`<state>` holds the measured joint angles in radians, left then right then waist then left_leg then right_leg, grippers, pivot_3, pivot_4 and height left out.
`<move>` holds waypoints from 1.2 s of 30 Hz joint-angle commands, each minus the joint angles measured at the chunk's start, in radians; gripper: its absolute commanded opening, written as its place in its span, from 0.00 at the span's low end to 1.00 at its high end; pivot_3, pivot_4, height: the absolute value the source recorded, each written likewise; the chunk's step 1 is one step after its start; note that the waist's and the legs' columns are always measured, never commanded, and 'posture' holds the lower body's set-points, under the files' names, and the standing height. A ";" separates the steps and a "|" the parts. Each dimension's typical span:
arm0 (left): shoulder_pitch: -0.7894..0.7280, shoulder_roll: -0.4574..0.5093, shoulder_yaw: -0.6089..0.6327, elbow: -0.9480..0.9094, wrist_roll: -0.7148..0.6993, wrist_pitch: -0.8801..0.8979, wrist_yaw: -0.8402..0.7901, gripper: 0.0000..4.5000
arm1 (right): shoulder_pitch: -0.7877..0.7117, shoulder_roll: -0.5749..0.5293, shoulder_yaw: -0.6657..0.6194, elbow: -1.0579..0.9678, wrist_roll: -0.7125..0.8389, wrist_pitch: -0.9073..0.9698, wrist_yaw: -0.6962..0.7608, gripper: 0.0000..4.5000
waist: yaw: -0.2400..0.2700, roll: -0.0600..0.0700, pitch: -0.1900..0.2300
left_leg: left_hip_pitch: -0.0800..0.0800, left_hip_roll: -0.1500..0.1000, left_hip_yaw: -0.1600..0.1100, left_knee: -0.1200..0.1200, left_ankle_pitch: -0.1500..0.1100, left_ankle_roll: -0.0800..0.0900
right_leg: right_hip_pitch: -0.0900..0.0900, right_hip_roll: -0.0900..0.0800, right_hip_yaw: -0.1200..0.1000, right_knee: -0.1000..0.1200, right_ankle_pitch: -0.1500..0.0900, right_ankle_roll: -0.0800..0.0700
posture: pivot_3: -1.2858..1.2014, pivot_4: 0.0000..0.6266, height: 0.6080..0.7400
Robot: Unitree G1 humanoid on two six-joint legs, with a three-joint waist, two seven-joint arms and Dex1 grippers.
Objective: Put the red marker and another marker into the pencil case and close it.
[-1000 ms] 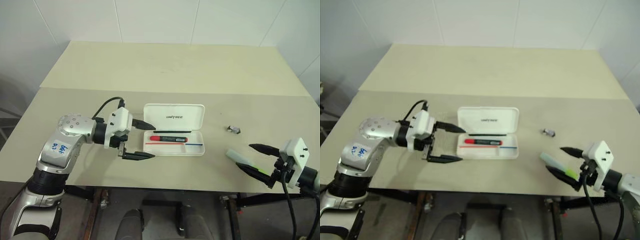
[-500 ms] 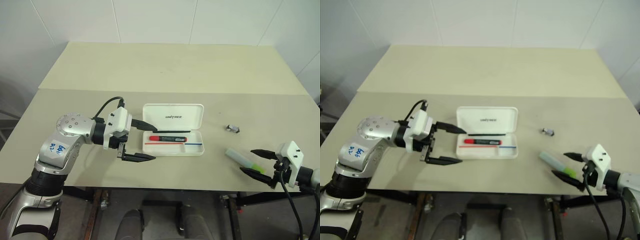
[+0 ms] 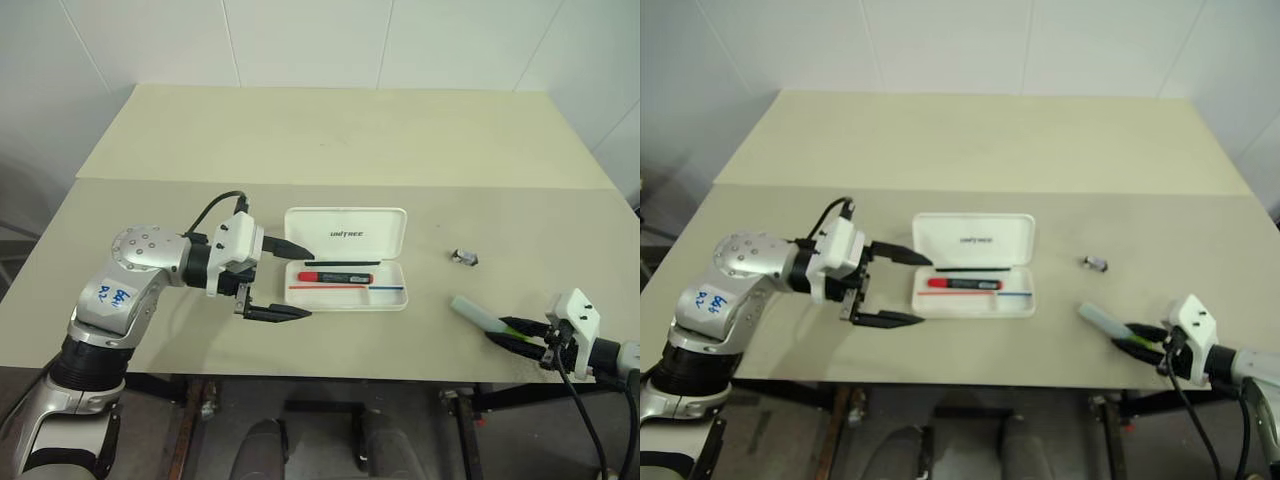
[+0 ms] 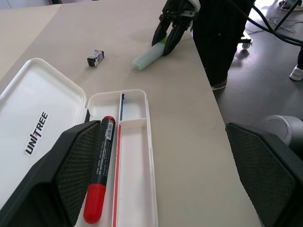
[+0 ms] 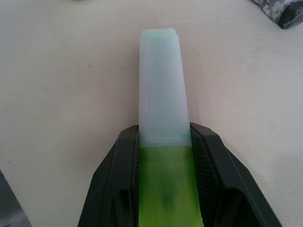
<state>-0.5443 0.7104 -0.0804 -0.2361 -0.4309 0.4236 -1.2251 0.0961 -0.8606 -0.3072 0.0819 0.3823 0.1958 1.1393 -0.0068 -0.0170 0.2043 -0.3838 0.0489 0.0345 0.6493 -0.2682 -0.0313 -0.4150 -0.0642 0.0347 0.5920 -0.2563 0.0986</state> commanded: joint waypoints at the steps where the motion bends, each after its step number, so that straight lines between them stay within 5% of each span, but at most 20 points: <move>1: -0.011 0.018 0.030 -0.014 -0.009 -0.023 0.002 1.00 | -0.023 -0.019 0.024 -0.028 -0.019 -0.015 0.006 0.25 | -0.003 0.000 0.000 | 0.000 0.000 0.000 0.000 0.000 0.000 | 0.000 0.000 0.000 0.000 0.000 0.000 | 0.52 0.24 1.00; 11: 0.046 0.102 0.083 0.102 0.029 -0.146 -0.028 1.00 | -0.220 -0.023 0.081 -0.137 0.010 0.026 0.019 0.25 | -0.035 -0.001 0.001 | 0.003 0.001 0.003 -0.001 0.000 0.000 | 0.000 0.001 0.004 0.002 0.001 0.001 | 0.52 0.24 1.00; 20: 0.151 0.136 0.134 0.037 0.000 -0.145 -0.011 1.00 | -0.477 0.047 0.314 -0.282 0.046 0.124 0.091 0.25 | -0.024 -0.003 0.001 | 0.001 0.001 0.004 -0.001 -0.001 -0.001 | -0.003 0.001 0.004 0.001 0.001 0.001 | 0.52 0.24 1.00; 36: 0.251 0.140 0.159 -0.054 -0.009 -0.117 0.049 1.00 | -0.756 0.375 0.640 0.043 -0.169 0.000 0.103 0.25 | -0.025 -0.005 0.001 | -0.005 0.001 0.006 0.000 -0.001 -0.001 | -0.016 0.001 0.005 0.018 0.002 0.003 | 0.52 0.24 1.00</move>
<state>-0.2971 0.8354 0.0425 -0.2567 -0.4222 0.3071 -1.1831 -0.6325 -0.4945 0.3287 0.1231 0.2268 0.2246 1.2501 -0.0318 -0.0222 0.2056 -0.3882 0.0504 0.0403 0.6495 -0.2692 -0.0327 -0.4310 -0.0627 0.0400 0.6103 -0.2542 0.1020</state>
